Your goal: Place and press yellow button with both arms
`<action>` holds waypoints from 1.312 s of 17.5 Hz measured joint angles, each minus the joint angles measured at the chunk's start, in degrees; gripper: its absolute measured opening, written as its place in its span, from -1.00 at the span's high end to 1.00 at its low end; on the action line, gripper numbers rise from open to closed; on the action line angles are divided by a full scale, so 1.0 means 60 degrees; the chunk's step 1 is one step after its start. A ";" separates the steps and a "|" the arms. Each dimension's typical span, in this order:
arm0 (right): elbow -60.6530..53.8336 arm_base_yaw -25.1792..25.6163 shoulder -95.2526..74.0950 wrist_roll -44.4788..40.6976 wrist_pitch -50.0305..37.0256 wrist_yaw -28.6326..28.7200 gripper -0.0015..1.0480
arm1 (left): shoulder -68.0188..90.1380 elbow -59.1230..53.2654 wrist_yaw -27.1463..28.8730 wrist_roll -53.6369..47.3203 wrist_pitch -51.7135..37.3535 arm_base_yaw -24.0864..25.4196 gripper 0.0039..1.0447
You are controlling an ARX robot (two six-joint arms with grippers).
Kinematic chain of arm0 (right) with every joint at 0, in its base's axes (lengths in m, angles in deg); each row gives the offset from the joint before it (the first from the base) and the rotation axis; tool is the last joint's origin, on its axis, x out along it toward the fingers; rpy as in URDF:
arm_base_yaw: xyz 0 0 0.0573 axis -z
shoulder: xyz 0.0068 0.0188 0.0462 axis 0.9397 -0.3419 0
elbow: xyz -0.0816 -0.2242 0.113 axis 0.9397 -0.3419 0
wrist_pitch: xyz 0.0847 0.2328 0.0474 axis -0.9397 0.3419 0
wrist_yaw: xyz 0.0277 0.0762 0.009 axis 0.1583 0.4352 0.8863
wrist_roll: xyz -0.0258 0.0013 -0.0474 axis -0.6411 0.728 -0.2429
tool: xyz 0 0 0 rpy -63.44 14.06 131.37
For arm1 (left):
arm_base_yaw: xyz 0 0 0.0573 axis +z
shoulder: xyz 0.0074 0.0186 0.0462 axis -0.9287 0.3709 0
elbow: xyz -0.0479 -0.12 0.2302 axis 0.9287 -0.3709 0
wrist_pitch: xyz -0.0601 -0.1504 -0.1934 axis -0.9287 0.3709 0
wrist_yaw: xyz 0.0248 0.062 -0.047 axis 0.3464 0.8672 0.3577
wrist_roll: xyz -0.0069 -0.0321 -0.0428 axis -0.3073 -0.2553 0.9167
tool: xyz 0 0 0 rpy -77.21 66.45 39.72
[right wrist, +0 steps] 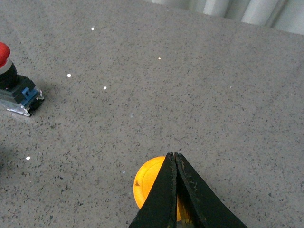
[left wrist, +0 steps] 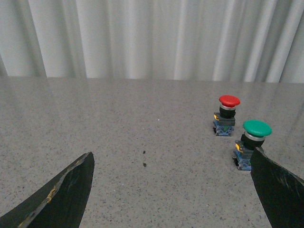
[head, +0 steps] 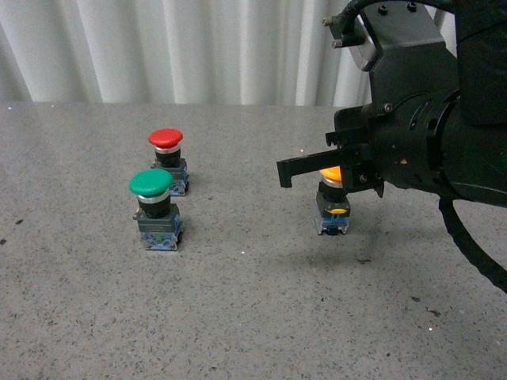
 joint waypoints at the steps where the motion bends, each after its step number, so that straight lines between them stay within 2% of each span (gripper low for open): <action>1: 0.0025 -0.0040 -0.0076 0.0000 0.0040 0.0040 0.97 | 0.0000 0.0000 0.0000 0.0000 0.0000 0.0000 -0.88; 17: 0.0448 -0.0007 -0.0590 -0.0011 0.0976 -0.0040 0.97 | 0.0000 0.0000 0.0000 0.0000 0.0000 0.0000 -0.88; 23: 0.0179 0.0051 -0.0335 0.0186 0.0007 0.0149 0.97 | 0.0000 0.0000 0.0000 0.0000 0.0000 0.0000 -0.88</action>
